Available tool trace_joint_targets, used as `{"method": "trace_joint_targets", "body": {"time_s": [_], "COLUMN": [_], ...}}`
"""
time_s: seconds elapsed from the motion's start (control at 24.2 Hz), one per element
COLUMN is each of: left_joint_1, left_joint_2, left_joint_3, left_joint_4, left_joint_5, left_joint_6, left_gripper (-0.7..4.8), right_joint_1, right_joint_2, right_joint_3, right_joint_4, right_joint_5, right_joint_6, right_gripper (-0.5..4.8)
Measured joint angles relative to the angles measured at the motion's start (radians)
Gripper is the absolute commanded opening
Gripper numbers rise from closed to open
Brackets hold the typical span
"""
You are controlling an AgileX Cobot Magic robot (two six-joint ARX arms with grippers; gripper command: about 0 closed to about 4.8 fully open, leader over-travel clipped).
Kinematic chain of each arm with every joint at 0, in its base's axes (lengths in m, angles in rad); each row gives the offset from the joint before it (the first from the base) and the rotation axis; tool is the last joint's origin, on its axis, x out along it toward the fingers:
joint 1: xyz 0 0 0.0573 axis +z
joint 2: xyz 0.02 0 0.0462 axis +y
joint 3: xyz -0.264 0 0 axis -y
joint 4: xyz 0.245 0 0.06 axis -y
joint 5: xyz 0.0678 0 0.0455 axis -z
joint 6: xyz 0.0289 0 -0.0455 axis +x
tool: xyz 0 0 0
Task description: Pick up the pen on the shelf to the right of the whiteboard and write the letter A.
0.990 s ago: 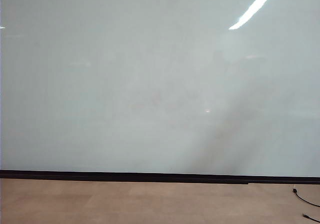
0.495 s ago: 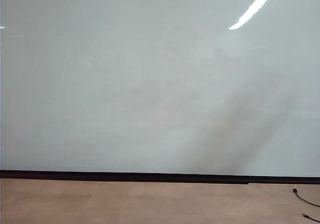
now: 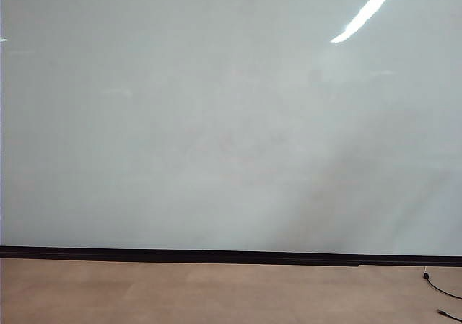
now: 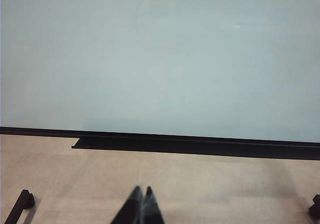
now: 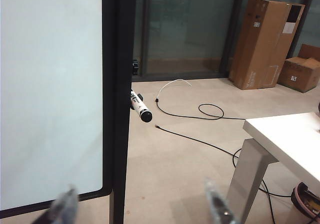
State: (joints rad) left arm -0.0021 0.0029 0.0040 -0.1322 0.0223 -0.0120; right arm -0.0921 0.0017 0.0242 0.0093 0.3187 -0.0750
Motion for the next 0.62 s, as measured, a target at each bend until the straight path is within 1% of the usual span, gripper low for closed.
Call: {"method": "trace_joint_targets", "body": {"time_s": [0.08, 0.12, 0.17, 0.21, 0.29, 0.33, 0.37, 0.41, 0.54, 0.62], "left_joint_1": [0.0, 0.0, 0.0, 0.0, 0.0, 0.0, 0.0, 0.0, 0.0, 0.0], "left_joint_2": [0.0, 0.0, 0.0, 0.0, 0.0, 0.0, 0.0, 0.0, 0.0, 0.0], "left_joint_3": [0.0, 0.0, 0.0, 0.0, 0.0, 0.0, 0.0, 0.0, 0.0, 0.0], "left_joint_4": [0.0, 0.0, 0.0, 0.0, 0.0, 0.0, 0.0, 0.0, 0.0, 0.0], "left_joint_5": [0.0, 0.0, 0.0, 0.0, 0.0, 0.0, 0.0, 0.0, 0.0, 0.0], "left_joint_6": [0.0, 0.0, 0.0, 0.0, 0.0, 0.0, 0.0, 0.0, 0.0, 0.0], "left_gripper": [-0.05, -0.04, -0.05, -0.04, -0.04, -0.05, -0.05, -0.05, -0.05, -0.04], "right_joint_1": [0.0, 0.0, 0.0, 0.0, 0.0, 0.0, -0.002, -0.011, -0.04, -0.075], "right_joint_2": [0.0, 0.0, 0.0, 0.0, 0.023, 0.073, 0.127, 0.209, 0.32, 0.403], "right_joint_3": [0.0, 0.0, 0.0, 0.0, 0.042, 0.096, 0.129, 0.158, 0.176, 0.187], "right_joint_4": [0.0, 0.0, 0.0, 0.0, -0.062, -0.095, -0.092, -0.077, 0.009, 0.098], "right_joint_5": [0.0, 0.0, 0.0, 0.0, 0.006, 0.013, 0.015, 0.013, -0.034, -0.097], "right_joint_6": [-0.001, 0.0, 0.0, -0.001, 0.0, -0.003, -0.01, -0.024, -0.031, -0.032], "right_gripper": [3.54, 4.0, 4.12, 4.14, 4.19, 4.22, 4.23, 4.23, 4.29, 4.39]}}
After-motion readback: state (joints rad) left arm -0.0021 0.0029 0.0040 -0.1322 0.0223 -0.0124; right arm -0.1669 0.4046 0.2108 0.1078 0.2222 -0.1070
